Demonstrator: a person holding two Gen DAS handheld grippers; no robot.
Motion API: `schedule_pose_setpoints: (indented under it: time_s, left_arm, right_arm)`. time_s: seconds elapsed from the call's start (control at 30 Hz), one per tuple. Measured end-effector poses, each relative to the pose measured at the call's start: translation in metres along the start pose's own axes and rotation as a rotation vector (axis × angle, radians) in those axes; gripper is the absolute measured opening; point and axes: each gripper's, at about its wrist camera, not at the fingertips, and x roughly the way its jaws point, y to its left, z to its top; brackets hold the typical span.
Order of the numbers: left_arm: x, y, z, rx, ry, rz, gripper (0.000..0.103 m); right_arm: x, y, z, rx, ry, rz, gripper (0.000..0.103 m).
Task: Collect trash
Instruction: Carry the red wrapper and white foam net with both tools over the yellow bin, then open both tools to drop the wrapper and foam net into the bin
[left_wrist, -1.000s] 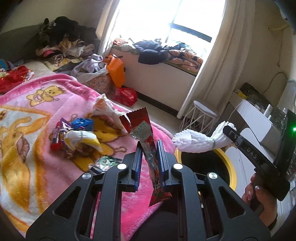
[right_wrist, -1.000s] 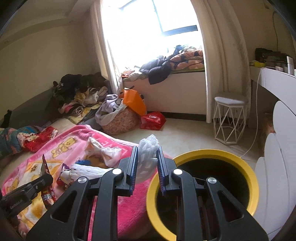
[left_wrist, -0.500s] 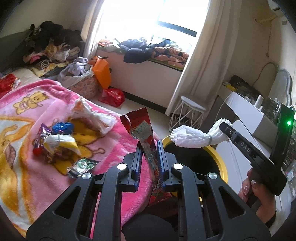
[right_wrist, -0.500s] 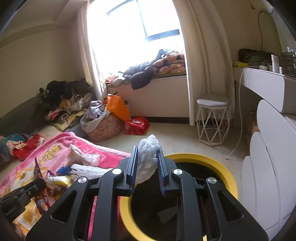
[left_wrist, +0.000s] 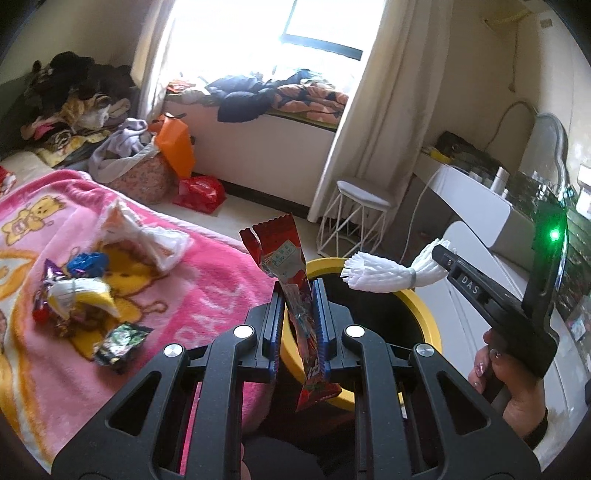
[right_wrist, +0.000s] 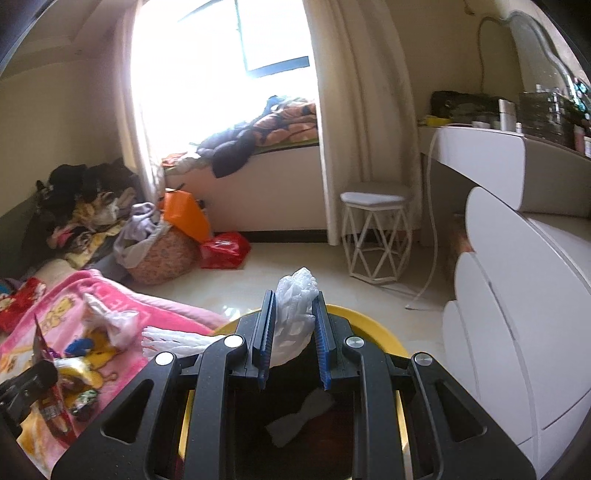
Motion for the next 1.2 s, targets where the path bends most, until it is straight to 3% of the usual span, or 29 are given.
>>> schedule_pose_setpoints:
  time_s: [0.57,1.07,1.13,1.2]
  left_arm:
    - [0.062,-0.031,-0.013,0.068,0.094,-0.077,0.011]
    - [0.118,-0.037,-0.005,0.059,0.155,-0.12,0.011]
    - [0.12,-0.035,-0.003,0.053,0.158,-0.125,0.017]
    - [0.12,-0.031,-0.002,0.038,0.155,-0.121,0.042]
  right_arm:
    - [0.031,-0.04,-0.021,0.021,0.059,-0.143,0.019]
    - [0.054,-0.05,-0.032,0.033,0.128,-0.123,0.023]
    - [0.056,-0.052,-0.031,0.05,0.135,-0.111,0.028]
    - [0.056,-0.052,-0.03,0.06,0.137,-0.101,0.033]
